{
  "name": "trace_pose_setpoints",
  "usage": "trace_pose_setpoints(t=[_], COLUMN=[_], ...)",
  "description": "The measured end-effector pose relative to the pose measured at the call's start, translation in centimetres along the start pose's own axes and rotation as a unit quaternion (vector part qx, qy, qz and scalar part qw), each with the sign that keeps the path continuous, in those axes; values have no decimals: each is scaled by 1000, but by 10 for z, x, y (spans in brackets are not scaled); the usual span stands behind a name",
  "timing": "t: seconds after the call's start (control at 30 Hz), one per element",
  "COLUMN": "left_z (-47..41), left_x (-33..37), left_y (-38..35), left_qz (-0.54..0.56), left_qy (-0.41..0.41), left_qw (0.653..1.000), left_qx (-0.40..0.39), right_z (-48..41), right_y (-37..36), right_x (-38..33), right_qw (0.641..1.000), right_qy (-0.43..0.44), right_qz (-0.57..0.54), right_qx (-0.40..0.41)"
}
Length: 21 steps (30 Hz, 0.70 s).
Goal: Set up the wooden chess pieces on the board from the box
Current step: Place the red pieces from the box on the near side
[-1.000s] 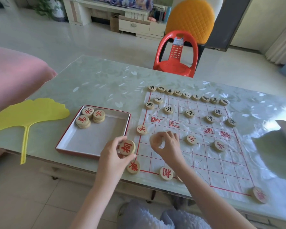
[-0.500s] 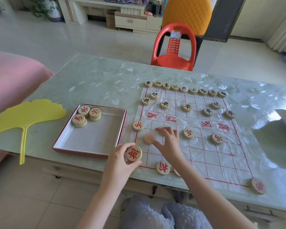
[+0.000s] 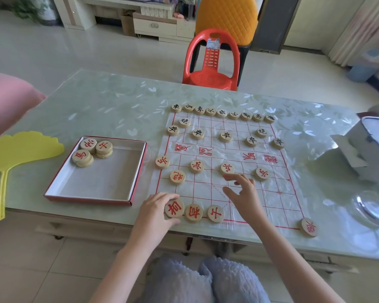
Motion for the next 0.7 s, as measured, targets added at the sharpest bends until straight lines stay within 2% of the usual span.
trace_pose_setpoints(t=[0.2,0.3,0.53,0.7], left_z=[-7,-13,-31,-40], left_x=[3,26,91,134], left_y=[-4,-18,-83,-134], left_qz=[-10,-13,1,8], left_qy=[11,-11,-61,-99], left_qw=[1000,1000,996,990], left_qx=[3,-10,-67,-101], right_z=[10,15,22,25], right_y=[9,23,76,120], right_x=[10,25,61,77], right_qw=[1000,1000,999,997], right_qy=[-1,-14,-40,-48], right_qz=[-6,-7,-6,-27], right_qx=[-17,-9,2,46])
Point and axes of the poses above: each hand's wrist, its own z-axis away from the middle knuckle, its own y-axis out of the back of the hand, x = y × z, the point moved 9 cm from there along -z, towards the middle knuckle, and after that the axes turned 2 degrees about -x, right-handed, at the moved point
